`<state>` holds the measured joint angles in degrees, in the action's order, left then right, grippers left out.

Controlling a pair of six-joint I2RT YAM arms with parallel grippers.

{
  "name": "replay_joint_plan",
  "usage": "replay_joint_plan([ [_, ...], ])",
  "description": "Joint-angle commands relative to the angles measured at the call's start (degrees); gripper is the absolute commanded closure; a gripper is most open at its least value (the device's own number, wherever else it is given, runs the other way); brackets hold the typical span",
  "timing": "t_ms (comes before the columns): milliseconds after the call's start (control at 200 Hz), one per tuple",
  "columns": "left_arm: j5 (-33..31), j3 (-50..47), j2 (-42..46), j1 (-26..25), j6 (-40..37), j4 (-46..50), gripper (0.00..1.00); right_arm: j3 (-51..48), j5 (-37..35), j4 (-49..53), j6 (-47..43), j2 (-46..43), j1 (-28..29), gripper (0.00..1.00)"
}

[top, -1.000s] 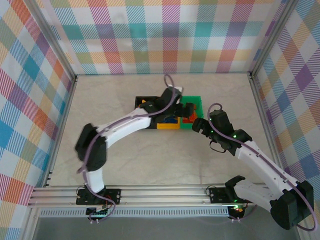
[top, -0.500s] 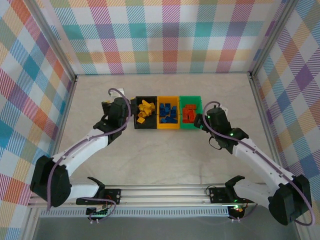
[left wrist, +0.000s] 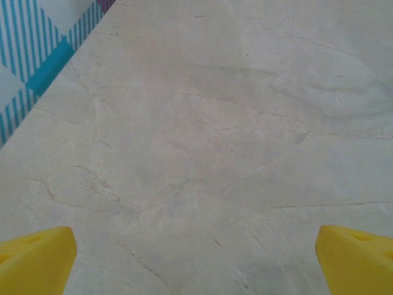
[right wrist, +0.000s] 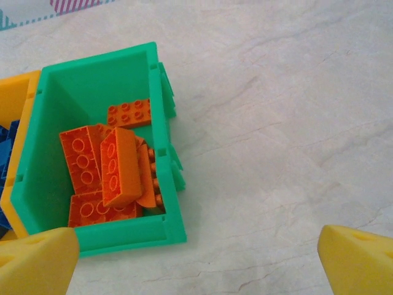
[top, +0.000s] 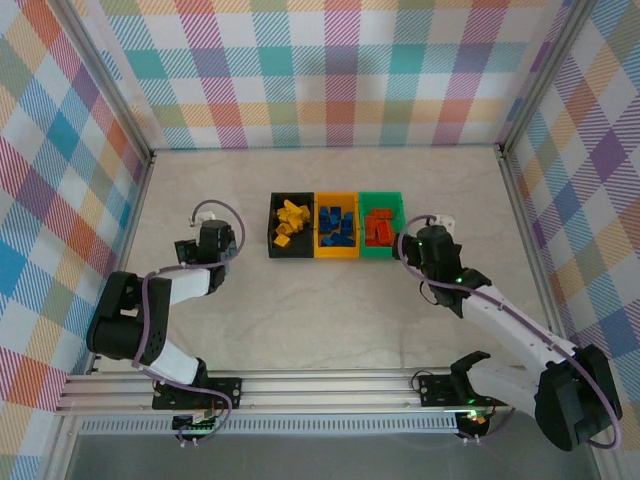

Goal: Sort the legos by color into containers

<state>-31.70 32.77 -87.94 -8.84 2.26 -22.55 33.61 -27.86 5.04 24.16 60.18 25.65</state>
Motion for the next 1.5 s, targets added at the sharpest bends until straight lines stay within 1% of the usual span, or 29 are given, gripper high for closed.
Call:
replay_joint_plan([
  [0,7.12,-0.79,-0.97,0.86,-1.09,-9.25,0.00,-2.39,-0.70,-9.85,-5.14,-1.97,-1.14,0.00],
  [50,10.50,-3.36,-0.22,0.88,-2.41,-13.38,0.00,-3.05,-0.80,-12.04,-6.76,-2.41,-2.21,0.00],
  [100,11.24,-6.67,0.45,1.11,-2.25,-18.67,0.00,-3.39,-0.78,-13.83,-8.69,-2.72,-3.74,0.00],
  [130,13.56,-9.12,0.25,1.65,-2.24,-22.37,0.00,-3.32,-0.72,-14.35,-9.73,-2.91,-4.96,0.00],
  [160,15.88,-12.05,-2.49,1.56,-3.95,-32.46,0.00,-3.31,-0.25,-15.14,-11.16,-2.96,-6.29,0.00],
  [175,15.98,-12.76,-3.46,1.24,-5.07,-35.21,0.00,-3.29,-0.02,-15.65,-11.95,-2.97,-7.06,0.00],
  [190,15.76,-12.54,-3.17,0.99,-5.00,-33.60,0.00,-3.28,0.18,-15.92,-12.66,-2.97,-7.71,0.00],
  [215,15.44,-10.72,-1.35,0.88,-4.30,-26.18,0.00,-3.37,0.56,-16.51,-13.97,-2.82,-8.87,0.00],
  [230,15.86,-9.69,-0.91,1.12,-3.71,-23.83,0.00,-3.48,0.95,-17.00,-14.63,-2.65,-9.58,0.00],
  [270,17.48,-10.03,-2.41,2.37,-3.27,-27.92,0.00,-3.79,1.87,-18.59,-17.23,-1.87,-11.44,0.00],
  [315,17.56,-9.19,-1.36,2.95,-2.32,-23.90,0.00,-4.49,2.56,-20.77,-19.61,-0.36,-13.38,0.00],
  [350,17.51,-9.53,-1.94,3.00,-2.55,-26.15,0.00,-5.37,3.27,-23.10,-21.64,1.50,-14.51,0.00],
  [390,16.85,-9.41,-1.45,3.03,-2.14,-24.66,0.00,-6.31,3.25,-25.57,-22.78,3.90,-15.64,0.00],
  [425,16.23,-9.86,-1.69,3.03,-2.24,-26.00,0.00,-7.17,3.83,-28.61,-23.90,6.18,-16.54,0.00],
  [510,16.19,-9.83,-1.55,3.04,-2.11,-25.64,0.00,-9.58,8.88,-38.54,-24.19,11.90,-18.47,0.00],
  [565,16.19,-9.81,-1.52,3.03,-2.11,-25.71,0.00,-10.81,10.32,-45.55,-24.18,15.29,-19.03,0.00],
  [600,16.21,-9.81,-1.45,3.04,-2.04,-25.50,0.00,-9.44,11.91,-43.48,-23.86,16.88,-19.43,0.00],
  [645,16.20,-9.77,-1.57,3.04,-2.01,-25.53,0.00,-9.15,13.11,-45.17,-24.09,19.82,-19.79,0.00],
  [685,16.19,-9.81,-1.53,3.03,-2.02,-25.53,0.00,-9.97,14.35,-48.68,-24.16,22.84,-20.06,0.00],
  [730,16.27,-9.78,-1.48,2.99,-2.05,-25.53,0.00,-11.39,15.24,-55.41,-24.04,25.89,-20.67,0.00],
  [780,16.25,-9.74,-1.47,3.00,-2.14,-25.55,0.00,-10.78,18.92,-51.68,-22.42,25.14,-22.74,0.00],
  [810,16.23,-9.76,-1.49,2.99,-2.12,-25.53,0.00,-10.88,19.26,-53.18,-21.71,26.72,-23.42,0.00],
  [845,16.23,-9.70,-1.50,3.04,-2.09,-25.49,0.00,-11.95,19.71,-58.45,-21.96,28.89,-23.75,0.00],
  [860,16.29,-9.74,-1.47,3.02,-2.05,-25.51,0.00,-11.76,19.90,-56.63,-21.77,28.48,-23.76,0.00],
  [890,16.26,-9.70,-1.47,3.04,-2.03,-25.46,0.00,-10.82,20.02,-53.09,-21.41,27.29,-23.86,0.00],
  [935,16.28,-9.75,-1.49,3.03,-2.11,-25.52,0.00,-11.53,19.98,-56.61,-21.65,28.36,-23.90,0.00],
  [985,16.32,-9.73,-1.54,3.04,-2.12,-25.53,0.00,-10.94,20.12,-53.60,-21.42,27.54,-23.93,0.00],
  [1020,16.26,-9.75,-1.53,2.99,-2.15,-25.53,0.00,-11.25,19.95,-55.37,-21.62,28.02,-23.93,0.00],
  [1495,16.31,-9.66,-1.57,3.04,-2.15,-25.44,0.00,-11.28,20.04,-54.70,-21.63,27.62,-23.96,0.00],
])
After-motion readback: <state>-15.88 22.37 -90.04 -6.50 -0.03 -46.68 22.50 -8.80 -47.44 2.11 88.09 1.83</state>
